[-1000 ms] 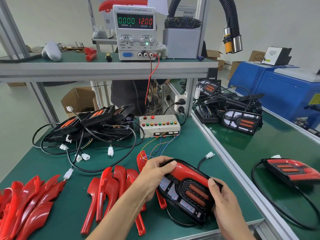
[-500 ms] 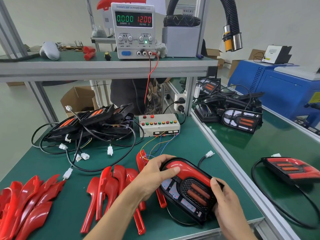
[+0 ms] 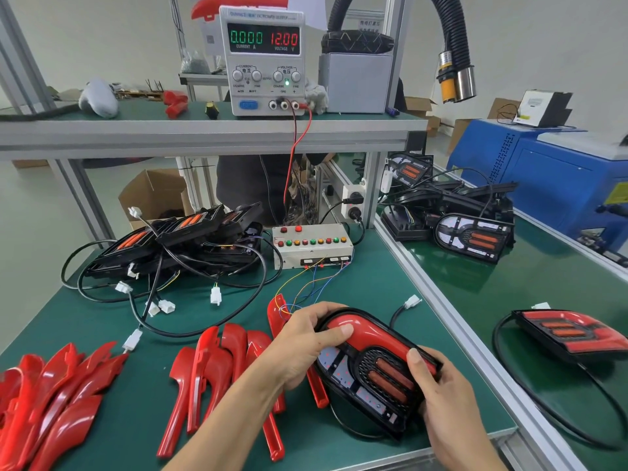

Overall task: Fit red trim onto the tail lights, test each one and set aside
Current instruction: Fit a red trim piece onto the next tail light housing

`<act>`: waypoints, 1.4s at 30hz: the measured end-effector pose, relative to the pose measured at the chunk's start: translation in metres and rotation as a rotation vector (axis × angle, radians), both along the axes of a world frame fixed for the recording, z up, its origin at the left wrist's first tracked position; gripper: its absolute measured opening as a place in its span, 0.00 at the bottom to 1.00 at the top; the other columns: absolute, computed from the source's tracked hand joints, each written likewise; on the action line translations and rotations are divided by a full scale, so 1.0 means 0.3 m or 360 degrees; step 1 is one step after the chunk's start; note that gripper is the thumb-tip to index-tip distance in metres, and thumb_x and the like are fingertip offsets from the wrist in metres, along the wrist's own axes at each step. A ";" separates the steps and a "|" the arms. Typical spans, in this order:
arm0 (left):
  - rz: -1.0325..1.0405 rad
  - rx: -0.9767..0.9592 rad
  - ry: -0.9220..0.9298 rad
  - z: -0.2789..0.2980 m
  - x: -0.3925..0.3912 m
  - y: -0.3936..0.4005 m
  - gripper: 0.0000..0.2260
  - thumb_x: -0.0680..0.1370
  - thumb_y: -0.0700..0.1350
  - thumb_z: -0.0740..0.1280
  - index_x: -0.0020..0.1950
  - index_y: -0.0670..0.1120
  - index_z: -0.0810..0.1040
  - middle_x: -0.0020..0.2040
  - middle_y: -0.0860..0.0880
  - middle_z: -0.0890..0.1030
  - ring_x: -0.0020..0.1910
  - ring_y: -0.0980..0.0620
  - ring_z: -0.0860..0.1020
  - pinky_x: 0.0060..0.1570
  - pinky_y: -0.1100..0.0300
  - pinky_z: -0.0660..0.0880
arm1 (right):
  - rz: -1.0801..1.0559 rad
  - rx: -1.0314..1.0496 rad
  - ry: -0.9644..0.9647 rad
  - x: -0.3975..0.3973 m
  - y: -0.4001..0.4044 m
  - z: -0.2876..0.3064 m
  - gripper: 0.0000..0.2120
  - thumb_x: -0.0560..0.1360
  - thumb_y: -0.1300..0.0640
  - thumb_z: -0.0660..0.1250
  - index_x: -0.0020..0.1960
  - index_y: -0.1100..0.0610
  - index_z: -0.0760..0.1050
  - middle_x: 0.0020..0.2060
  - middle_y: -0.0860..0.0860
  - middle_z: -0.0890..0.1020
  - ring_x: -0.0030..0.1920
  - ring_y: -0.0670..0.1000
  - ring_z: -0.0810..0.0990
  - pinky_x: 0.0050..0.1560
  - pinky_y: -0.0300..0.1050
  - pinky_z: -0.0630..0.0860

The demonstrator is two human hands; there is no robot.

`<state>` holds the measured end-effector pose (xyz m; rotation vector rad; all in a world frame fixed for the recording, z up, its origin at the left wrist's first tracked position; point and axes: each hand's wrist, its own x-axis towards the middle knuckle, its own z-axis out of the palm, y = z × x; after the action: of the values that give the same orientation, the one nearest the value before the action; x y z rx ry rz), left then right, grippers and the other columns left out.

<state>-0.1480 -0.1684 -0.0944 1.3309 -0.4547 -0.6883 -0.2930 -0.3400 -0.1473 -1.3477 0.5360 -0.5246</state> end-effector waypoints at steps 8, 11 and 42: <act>0.0082 0.0092 -0.0048 -0.012 0.018 -0.043 0.12 0.77 0.38 0.73 0.60 0.42 0.82 0.54 0.43 0.86 0.55 0.42 0.85 0.62 0.49 0.79 | 0.0093 0.0165 0.0052 -0.019 -0.017 0.026 0.21 0.73 0.45 0.70 0.59 0.59 0.81 0.50 0.59 0.87 0.51 0.59 0.87 0.47 0.54 0.83; 0.0077 0.0102 -0.0061 -0.004 0.027 -0.045 0.11 0.78 0.39 0.73 0.60 0.43 0.82 0.53 0.44 0.87 0.54 0.43 0.85 0.60 0.51 0.80 | 0.0095 0.0136 0.0057 -0.025 -0.029 0.037 0.21 0.72 0.46 0.70 0.57 0.59 0.82 0.49 0.59 0.87 0.49 0.58 0.87 0.48 0.54 0.84; 0.1268 0.1096 -0.0929 0.072 -0.075 0.502 0.07 0.76 0.48 0.71 0.38 0.53 0.79 0.35 0.61 0.81 0.36 0.61 0.78 0.36 0.70 0.70 | -0.0002 -0.0636 0.0619 -0.050 -0.031 0.049 0.14 0.80 0.43 0.64 0.48 0.53 0.81 0.34 0.50 0.86 0.30 0.56 0.85 0.39 0.54 0.81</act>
<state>-0.1704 -0.0178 -0.0728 2.1896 -0.0945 0.2678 -0.3080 -0.3494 -0.1327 -1.8496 0.7759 -0.3815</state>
